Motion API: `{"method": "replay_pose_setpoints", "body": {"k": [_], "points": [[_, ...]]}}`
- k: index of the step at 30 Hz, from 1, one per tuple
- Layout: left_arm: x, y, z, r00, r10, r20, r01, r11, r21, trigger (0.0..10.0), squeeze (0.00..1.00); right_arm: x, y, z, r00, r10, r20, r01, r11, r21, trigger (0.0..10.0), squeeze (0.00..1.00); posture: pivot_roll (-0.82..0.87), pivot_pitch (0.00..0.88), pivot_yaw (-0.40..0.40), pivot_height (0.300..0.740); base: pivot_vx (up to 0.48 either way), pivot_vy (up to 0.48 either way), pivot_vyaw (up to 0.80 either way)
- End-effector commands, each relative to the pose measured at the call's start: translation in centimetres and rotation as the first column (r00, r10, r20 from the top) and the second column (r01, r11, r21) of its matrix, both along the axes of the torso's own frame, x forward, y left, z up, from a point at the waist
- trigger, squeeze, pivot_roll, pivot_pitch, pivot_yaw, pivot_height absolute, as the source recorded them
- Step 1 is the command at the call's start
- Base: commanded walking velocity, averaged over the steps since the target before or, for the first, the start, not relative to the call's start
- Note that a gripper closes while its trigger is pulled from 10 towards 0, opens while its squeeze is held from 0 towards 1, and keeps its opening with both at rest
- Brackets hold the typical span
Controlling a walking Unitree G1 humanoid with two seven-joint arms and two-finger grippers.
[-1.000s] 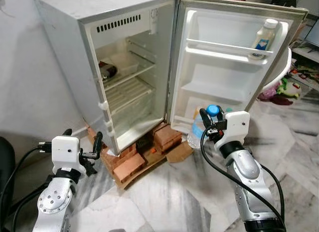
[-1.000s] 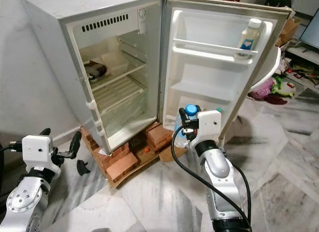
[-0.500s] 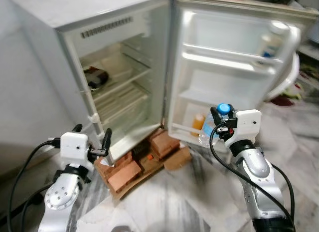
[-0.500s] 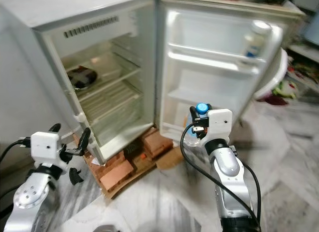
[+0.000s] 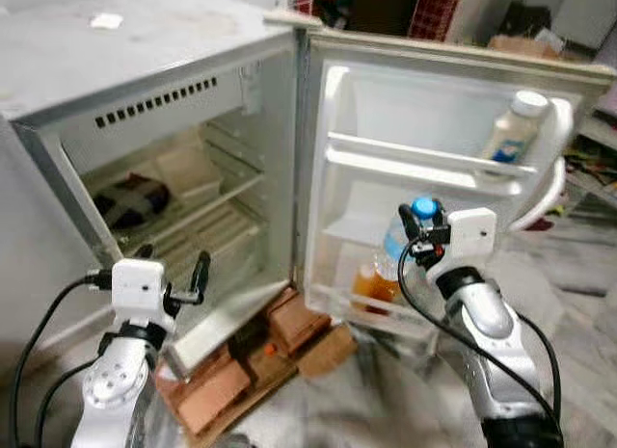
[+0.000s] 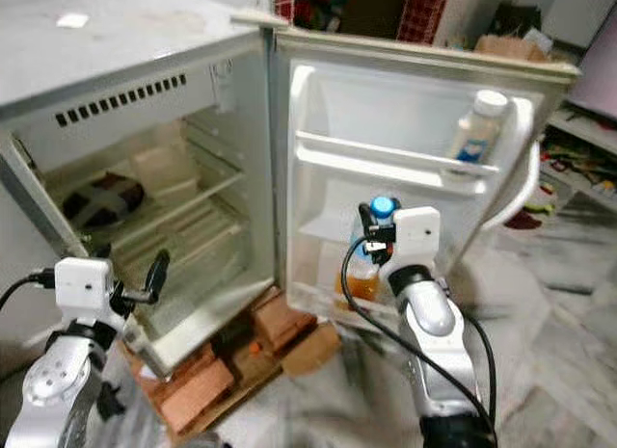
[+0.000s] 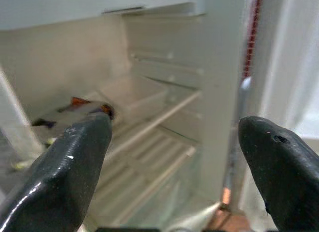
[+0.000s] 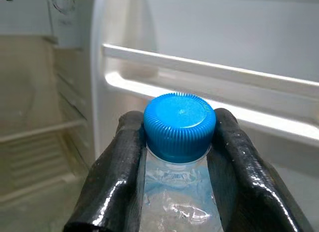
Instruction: Restocking fridge
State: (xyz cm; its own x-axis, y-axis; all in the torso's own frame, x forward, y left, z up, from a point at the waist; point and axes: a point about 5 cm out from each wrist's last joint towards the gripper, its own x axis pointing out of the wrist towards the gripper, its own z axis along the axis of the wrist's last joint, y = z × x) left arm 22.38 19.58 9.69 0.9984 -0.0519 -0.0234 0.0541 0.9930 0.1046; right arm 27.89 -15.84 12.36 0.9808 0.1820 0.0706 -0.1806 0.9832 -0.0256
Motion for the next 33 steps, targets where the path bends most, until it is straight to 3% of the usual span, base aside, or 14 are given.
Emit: {"method": "replay_pose_setpoints", "body": {"k": [1,15,26,33], "points": [[-0.08,0.26,-0.06,1.000,0.015,-0.007,-0.015,1.000,0.011,10.0,0.00,0.13,0.55,0.80,0.999,0.028,0.033,-0.028,1.000,-0.002,10.0,0.00,0.11,0.000,-0.048,0.740,0.000,0.000,0.00],[-0.09,0.54,-0.41,1.000,0.027,-0.013,-0.027,0.999,0.025,10.0,0.00,0.20,0.77,0.72,0.999,0.042,0.028,-0.042,0.999,0.002,10.0,0.00,0.11,0.000,-0.051,0.740,0.000,0.000,0.00],[-0.18,0.44,-0.34,0.999,0.044,-0.004,-0.044,0.998,0.043,10.0,0.00,0.18,0.80,0.52,0.999,0.046,0.018,-0.046,0.999,0.005,10.0,0.00,0.11,0.000,-0.057,0.667,0.000,0.000,0.00],[0.09,0.75,-0.20,0.997,0.074,-0.003,-0.074,0.996,0.055,10.0,0.00,0.17,0.92,0.44,0.999,0.048,0.016,-0.048,0.999,0.002,10.0,0.00,0.11,0.000,-0.052,0.658,0.000,0.000,0.00]]}}
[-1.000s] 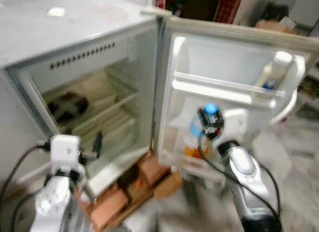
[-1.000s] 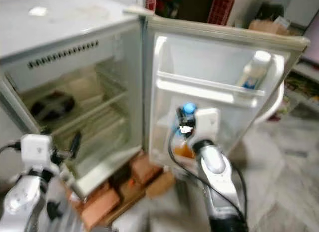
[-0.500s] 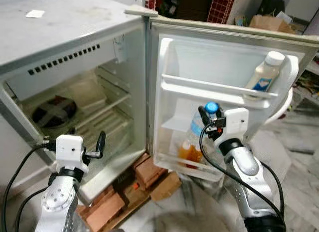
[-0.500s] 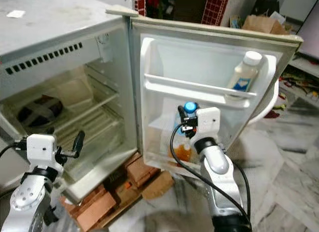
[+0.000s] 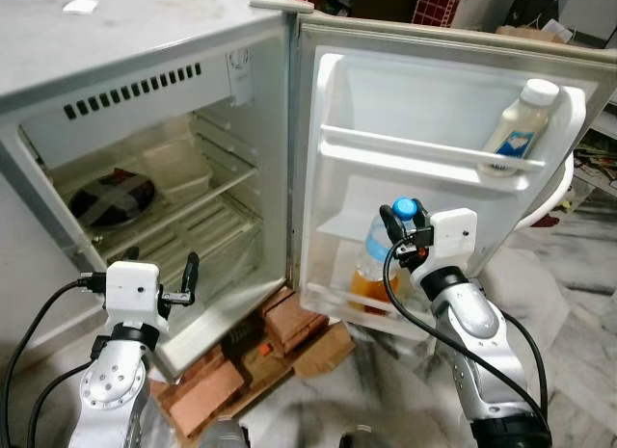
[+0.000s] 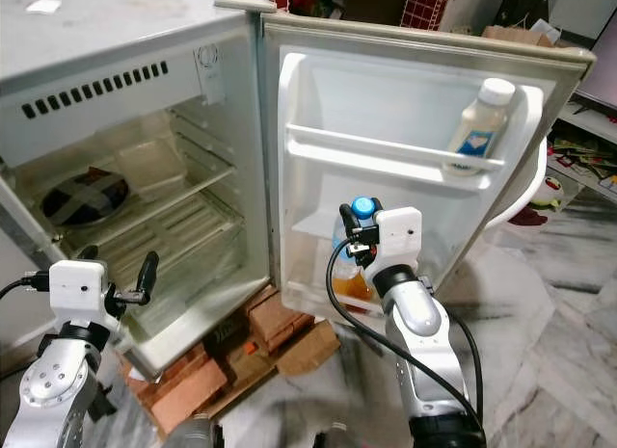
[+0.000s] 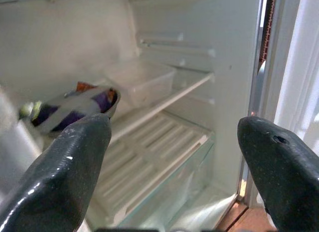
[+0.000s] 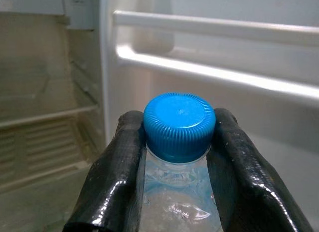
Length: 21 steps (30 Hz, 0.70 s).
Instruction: Restocking fridge
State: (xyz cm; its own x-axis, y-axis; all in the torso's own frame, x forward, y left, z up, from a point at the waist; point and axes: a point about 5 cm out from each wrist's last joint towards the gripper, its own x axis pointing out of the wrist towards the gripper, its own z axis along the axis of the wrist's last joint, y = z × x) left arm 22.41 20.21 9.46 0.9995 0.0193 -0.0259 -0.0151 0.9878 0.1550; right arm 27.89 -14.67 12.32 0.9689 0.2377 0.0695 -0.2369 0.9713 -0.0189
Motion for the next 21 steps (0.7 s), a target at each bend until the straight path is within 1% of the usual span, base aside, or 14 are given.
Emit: {"method": "replay_pose_setpoints", "body": {"k": [1,5,7,12,13,15,17,21], "points": [[0.1,0.1,0.1,1.000,-0.001,-0.001,0.001,1.000,0.003,10.0,0.00,0.2,-0.2,0.5,1.000,-0.009,0.018,0.009,1.000,-0.005,10.0,0.00,0.11,0.005,-0.051,0.658,0.000,0.000,0.00],[0.7,0.0,1.0,1.000,-0.012,0.024,0.012,1.000,0.010,10.0,0.00,0.3,-0.2,0.6,1.000,-0.014,0.019,0.015,1.000,-0.006,10.0,0.00,0.12,0.025,-0.049,0.658,0.000,0.000,0.00],[0.9,0.4,1.6,0.999,-0.007,0.035,0.007,1.000,0.013,10.0,0.00,0.4,0.2,0.6,1.000,-0.015,0.022,0.015,1.000,0.001,10.0,0.00,0.12,0.041,-0.040,0.658,0.000,0.000,0.00],[0.9,0.3,1.6,0.999,-0.034,0.026,0.034,0.999,0.007,10.0,0.00,0.3,0.8,0.5,1.000,-0.015,0.024,0.015,1.000,0.020,10.0,0.00,0.12,0.043,-0.033,0.658,0.000,0.000,0.00],[0.8,0.1,1.5,0.999,-0.045,0.019,0.045,0.999,0.004,10.0,0.00,0.3,0.9,0.5,0.999,-0.025,0.024,0.024,0.999,0.028,10.0,0.00,0.12,0.045,-0.015,0.658,0.000,0.000,0.00],[1.0,-0.1,1.4,0.999,-0.046,0.013,0.046,0.999,0.006,10.0,0.00,0.1,0.8,0.4,0.998,-0.051,0.028,0.050,0.998,0.037,10.0,0.00,0.11,0.046,-0.001,0.658,0.000,0.000,0.00],[1.2,-0.5,1.2,0.998,-0.061,0.005,0.061,0.998,-0.001,10.0,0.00,-0.2,0.3,0.2,0.995,-0.098,0.026,0.097,0.994,0.047,10.0,0.00,0.10,0.043,0.012,0.658,0.000,0.000,0.00],[1.8,-1.2,1.2,0.996,-0.088,0.000,0.088,0.996,-0.001,10.0,0.00,-0.7,0.0,-0.3,0.992,-0.122,0.012,0.122,0.992,0.044,10.0,0.00,0.08,0.043,0.017,0.658,0.000,0.000,0.00]]}}
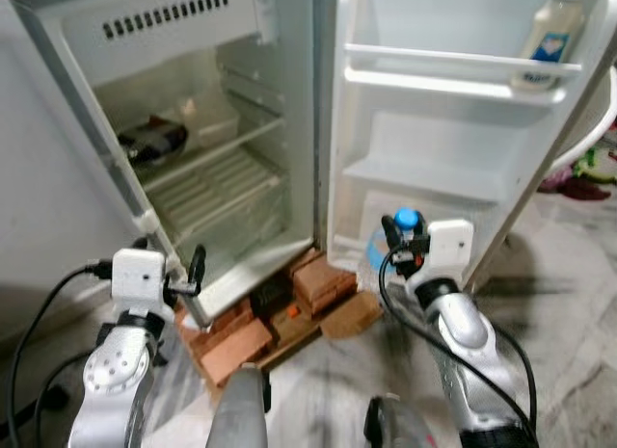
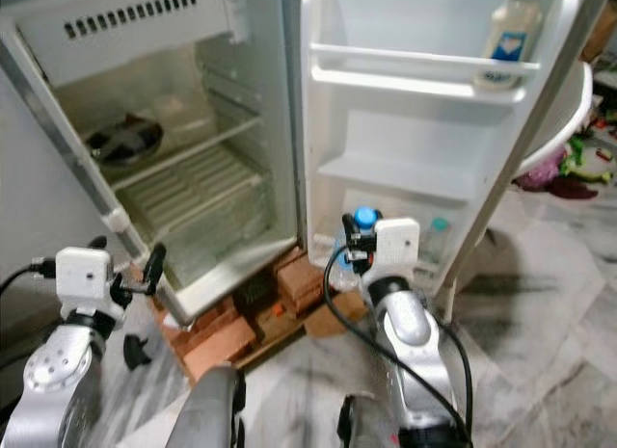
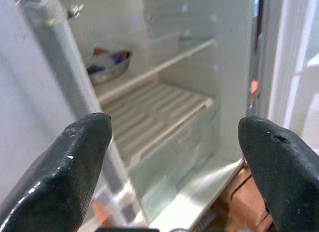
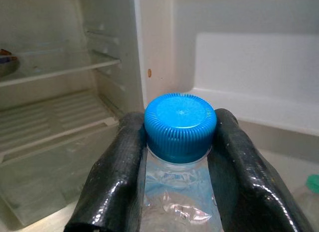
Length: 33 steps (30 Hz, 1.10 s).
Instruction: Restocking fridge
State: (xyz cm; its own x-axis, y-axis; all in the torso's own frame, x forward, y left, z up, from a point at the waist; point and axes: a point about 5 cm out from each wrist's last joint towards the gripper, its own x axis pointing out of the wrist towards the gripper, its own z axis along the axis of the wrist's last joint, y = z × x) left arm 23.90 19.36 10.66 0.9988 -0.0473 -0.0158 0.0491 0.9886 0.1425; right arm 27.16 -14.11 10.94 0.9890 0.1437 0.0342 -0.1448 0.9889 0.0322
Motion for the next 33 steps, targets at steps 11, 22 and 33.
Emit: {"method": "replay_pose_setpoints", "body": {"k": [11,22,33], "points": [[0.3,-0.2,0.2,1.000,-0.010,0.019,0.010,0.999,0.035,10.0,0.00,1.0,0.2,1.3,0.998,0.036,0.059,-0.035,0.999,-0.018,10.0,0.00,0.11,0.041,-0.044,0.658,0.116,0.152,0.00],[0.3,-0.2,0.1,1.000,-0.008,0.019,0.007,1.000,0.030,10.0,0.00,1.1,0.4,1.4,0.997,0.044,0.065,-0.042,0.999,-0.029,10.0,0.00,0.11,0.045,-0.047,0.658,0.244,0.045,0.00],[0.4,-0.9,0.2,0.998,-0.055,0.032,0.055,0.998,0.019,10.0,0.00,1.1,0.2,1.4,0.997,0.043,0.065,-0.041,0.999,-0.034,10.0,0.00,0.11,0.043,-0.049,0.658,0.024,0.000,0.00]]}}
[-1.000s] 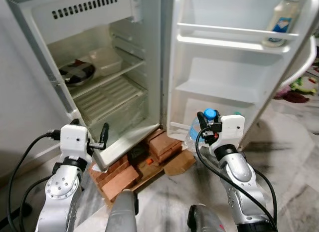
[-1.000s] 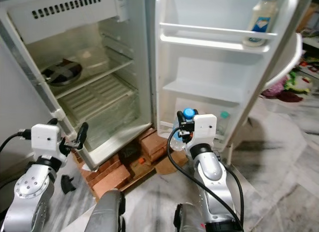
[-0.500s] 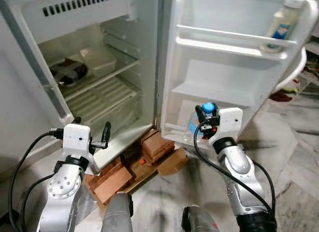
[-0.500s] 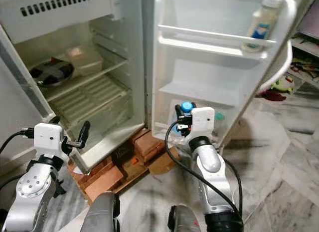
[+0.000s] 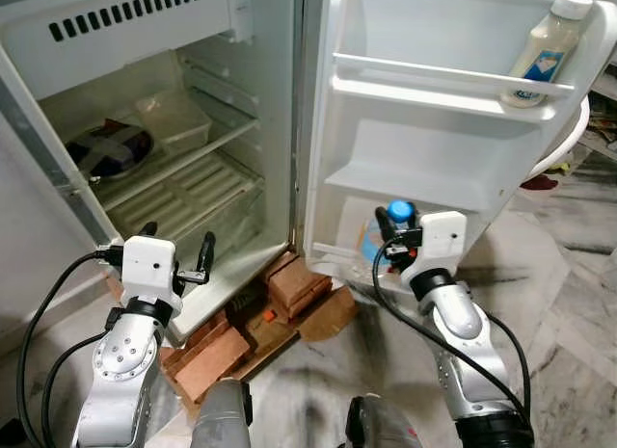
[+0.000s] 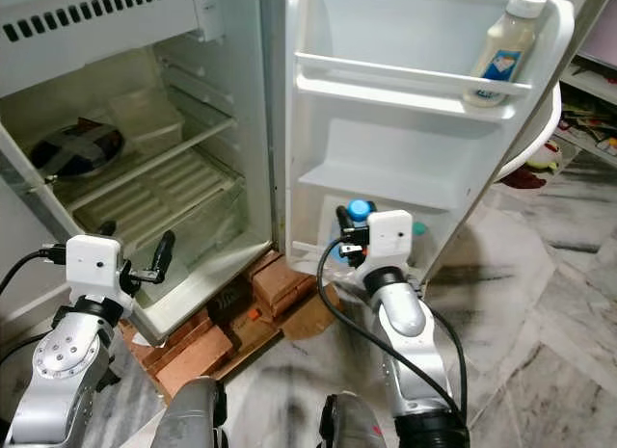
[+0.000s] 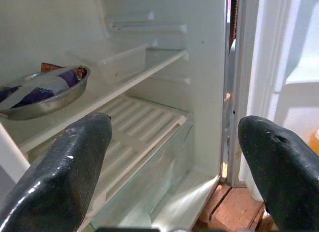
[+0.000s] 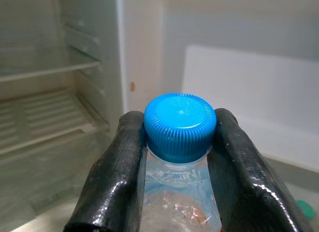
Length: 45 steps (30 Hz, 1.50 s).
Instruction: Restocking fridge
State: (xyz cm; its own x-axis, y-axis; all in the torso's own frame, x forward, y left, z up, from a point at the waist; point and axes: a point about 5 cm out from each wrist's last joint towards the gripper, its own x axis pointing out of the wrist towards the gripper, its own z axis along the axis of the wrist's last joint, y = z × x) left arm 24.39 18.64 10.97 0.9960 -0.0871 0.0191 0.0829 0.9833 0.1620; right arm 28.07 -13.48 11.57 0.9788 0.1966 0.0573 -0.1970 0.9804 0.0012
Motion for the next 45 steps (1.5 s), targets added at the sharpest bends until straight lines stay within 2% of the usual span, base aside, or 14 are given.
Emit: {"method": "replay_pose_setpoints", "body": {"k": [1,36,45], "points": [[-0.15,-0.11,-0.10,1.000,-0.014,-0.004,0.014,1.000,0.000,10.0,0.00,0.25,-0.39,0.78,0.999,-0.009,0.039,0.009,1.000,-0.005,10.0,0.00,0.11,0.044,-0.049,0.658,0.296,0.000,0.00],[-0.30,-0.31,-0.03,1.000,-0.008,-0.004,0.008,0.999,-0.031,10.0,0.00,0.26,0.13,0.56,0.999,0.025,0.040,-0.024,1.000,-0.019,10.0,0.00,0.11,0.056,-0.053,0.658,0.343,0.000,0.00],[-0.24,-0.33,0.11,1.000,0.008,0.002,-0.008,0.999,-0.044,10.0,0.00,0.26,0.07,0.40,0.999,0.027,0.033,-0.027,0.999,-0.021,10.0,0.00,0.11,0.056,-0.056,0.658,0.087,0.000,0.00]]}}
